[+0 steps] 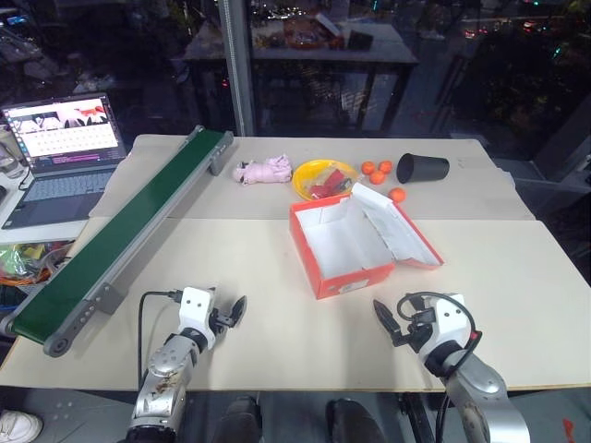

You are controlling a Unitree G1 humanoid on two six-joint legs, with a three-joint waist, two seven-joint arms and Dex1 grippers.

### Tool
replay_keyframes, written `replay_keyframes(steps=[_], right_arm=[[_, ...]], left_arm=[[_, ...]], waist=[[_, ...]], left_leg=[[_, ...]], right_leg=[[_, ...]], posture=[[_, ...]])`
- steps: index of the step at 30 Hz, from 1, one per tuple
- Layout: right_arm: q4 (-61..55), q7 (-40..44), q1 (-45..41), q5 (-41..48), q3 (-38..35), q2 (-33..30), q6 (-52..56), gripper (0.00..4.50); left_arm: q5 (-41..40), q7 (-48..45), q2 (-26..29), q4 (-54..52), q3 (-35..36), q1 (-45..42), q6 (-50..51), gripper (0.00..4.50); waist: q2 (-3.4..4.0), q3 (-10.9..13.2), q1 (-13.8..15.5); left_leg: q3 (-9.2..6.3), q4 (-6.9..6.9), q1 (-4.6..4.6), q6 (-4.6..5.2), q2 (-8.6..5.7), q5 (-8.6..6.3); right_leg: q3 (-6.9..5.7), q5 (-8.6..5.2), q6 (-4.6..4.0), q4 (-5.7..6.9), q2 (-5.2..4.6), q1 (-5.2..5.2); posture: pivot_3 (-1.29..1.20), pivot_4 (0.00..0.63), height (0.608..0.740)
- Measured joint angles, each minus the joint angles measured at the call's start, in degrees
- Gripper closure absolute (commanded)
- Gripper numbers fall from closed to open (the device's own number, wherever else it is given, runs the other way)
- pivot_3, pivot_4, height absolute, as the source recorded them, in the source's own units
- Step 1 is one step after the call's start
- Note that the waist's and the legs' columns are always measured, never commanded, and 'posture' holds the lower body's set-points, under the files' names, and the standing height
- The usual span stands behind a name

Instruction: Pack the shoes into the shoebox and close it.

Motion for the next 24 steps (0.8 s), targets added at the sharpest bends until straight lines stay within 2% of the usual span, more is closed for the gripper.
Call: replay_keyframes(steps=[8,11,15,19,21,24], right_arm=[[-1.39,0.25,1.05,0.12,-0.89,-2.06,1.53,0.07],[-6.12,1.4,1.4,4.04,-4.39,-5.64,6.62,0.07],[-13.89,3.84,0.03,13.96,-12.48,-14.46,17.67,0.07],[-17.27,3.53,-8.29,21.73,-14.81,-19.03,26.18,0.07],[-17.63,2.37,-14.45,23.77,-14.08,-19.65,29.3,0.07],[-17.84,0.64,-21.91,24.8,-11.29,-19.36,31.41,0.07]], left_arm=[[0.47,-0.69,1.1,0.26,-1.0,-3.76,1.81,0.37],[0.61,0.49,2.51,0.43,0.61,-7.71,3.64,0.37],[-0.82,0.26,5.92,1.28,3.67,-14.62,5.77,0.37],[-1.94,-0.3,7.08,1.23,5.17,-20.73,8.1,0.37],[-2.72,-0.55,7.12,1.18,5.1,-22.86,10.01,0.37],[-3.64,0.04,7.08,0.8,5.37,-26.33,12.89,0.37]], waist=[[-0.09,0.06,0.03],[-0.1,0.07,0.03],[-0.24,0.16,-0.04],[-0.31,0.19,-0.18],[-0.39,0.25,-0.16],[-0.51,0.32,-0.07]], left_leg=[[-0.01,0.01,-0.15,0.0,0.0,0.0],[-0.01,0.03,-0.2,0.01,0.0,0.01],[-0.03,0.04,-0.21,0.03,0.0,0.02],[-0.05,0.06,-0.19,0.05,-0.02,0.04],[-0.07,0.07,-0.27,0.44,-0.01,0.27],[-0.18,0.05,-0.33,0.48,-0.01,0.3]], right_leg=[[-0.01,0.0,0.0,0.01,0.01,-0.07],[-0.01,0.01,0.01,0.02,0.02,-0.1],[-0.01,0.03,0.02,0.04,0.05,-0.1],[0.0,0.04,0.05,0.02,0.06,-0.03],[0.01,0.06,0.09,0.02,0.08,-0.09],[0.0,0.08,0.13,0.01,0.15,-0.09]], posture=[[0.0,0.15,0.74],[0.0,0.15,0.74],[0.0,0.15,0.74],[0.0,0.15,0.74],[0.0,0.15,0.74],[0.0,0.15,0.74]])
